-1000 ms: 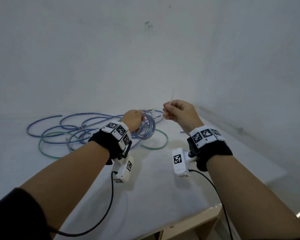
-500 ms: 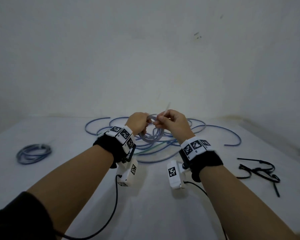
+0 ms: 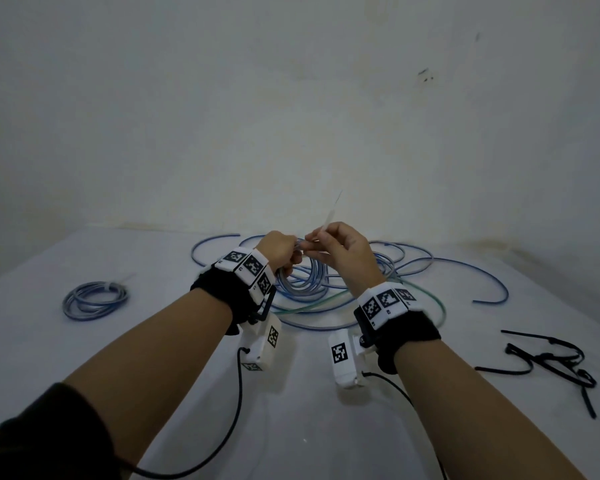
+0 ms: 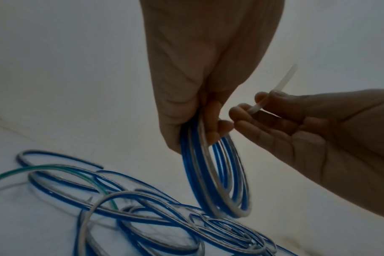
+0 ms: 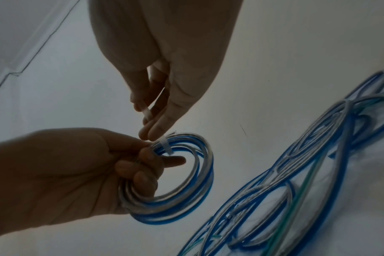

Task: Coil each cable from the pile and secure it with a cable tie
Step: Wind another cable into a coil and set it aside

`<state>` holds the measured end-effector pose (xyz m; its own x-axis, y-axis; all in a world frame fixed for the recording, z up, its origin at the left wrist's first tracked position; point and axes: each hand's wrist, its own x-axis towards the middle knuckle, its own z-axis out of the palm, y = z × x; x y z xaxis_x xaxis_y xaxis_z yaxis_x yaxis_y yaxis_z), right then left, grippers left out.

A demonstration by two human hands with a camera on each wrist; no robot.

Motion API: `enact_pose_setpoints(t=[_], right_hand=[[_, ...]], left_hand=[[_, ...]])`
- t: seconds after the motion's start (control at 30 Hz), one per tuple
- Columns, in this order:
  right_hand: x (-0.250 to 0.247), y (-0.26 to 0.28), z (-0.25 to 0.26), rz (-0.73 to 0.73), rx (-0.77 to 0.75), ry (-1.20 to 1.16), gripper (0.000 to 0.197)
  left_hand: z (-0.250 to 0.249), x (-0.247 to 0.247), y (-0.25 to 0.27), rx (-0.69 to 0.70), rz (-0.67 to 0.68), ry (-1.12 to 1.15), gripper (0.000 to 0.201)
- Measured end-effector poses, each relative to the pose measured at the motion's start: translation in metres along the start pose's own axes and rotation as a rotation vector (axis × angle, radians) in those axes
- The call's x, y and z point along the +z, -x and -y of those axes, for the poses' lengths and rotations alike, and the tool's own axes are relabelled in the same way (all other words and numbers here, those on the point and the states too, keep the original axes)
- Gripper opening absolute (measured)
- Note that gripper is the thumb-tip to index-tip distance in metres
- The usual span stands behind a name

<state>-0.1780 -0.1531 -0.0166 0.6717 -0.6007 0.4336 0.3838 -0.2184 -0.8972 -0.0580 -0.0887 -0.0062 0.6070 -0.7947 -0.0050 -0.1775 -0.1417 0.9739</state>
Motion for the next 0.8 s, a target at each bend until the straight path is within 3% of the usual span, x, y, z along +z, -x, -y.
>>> enact_pose_setpoints(t=[0.2, 0.4, 0.63, 0.8], right_hand=[[0.008, -0.003, 0.002, -0.064, 0.018, 0.024, 0.018], [0.010, -0.009, 0.002, -0.113, 0.056, 0.038, 0.008], [0.016, -0.009, 0.002, -0.105, 0.103, 0.038, 0.026], [0.014, -0.007, 0.001, -0.106, 0.123, 0.023, 0.013]], left_hand=[[0.004, -0.003, -0.004, 0.171, -0.078, -0.152, 0.036], [0.008, -0.003, -0.001, 0.315, -0.156, -0.117, 0.015], [0.010, -0.006, -0.004, 0.399, -0.212, -0.159, 0.015], [0.016, -0.011, -0.006, 0.451, -0.274, -0.099, 0.006]])
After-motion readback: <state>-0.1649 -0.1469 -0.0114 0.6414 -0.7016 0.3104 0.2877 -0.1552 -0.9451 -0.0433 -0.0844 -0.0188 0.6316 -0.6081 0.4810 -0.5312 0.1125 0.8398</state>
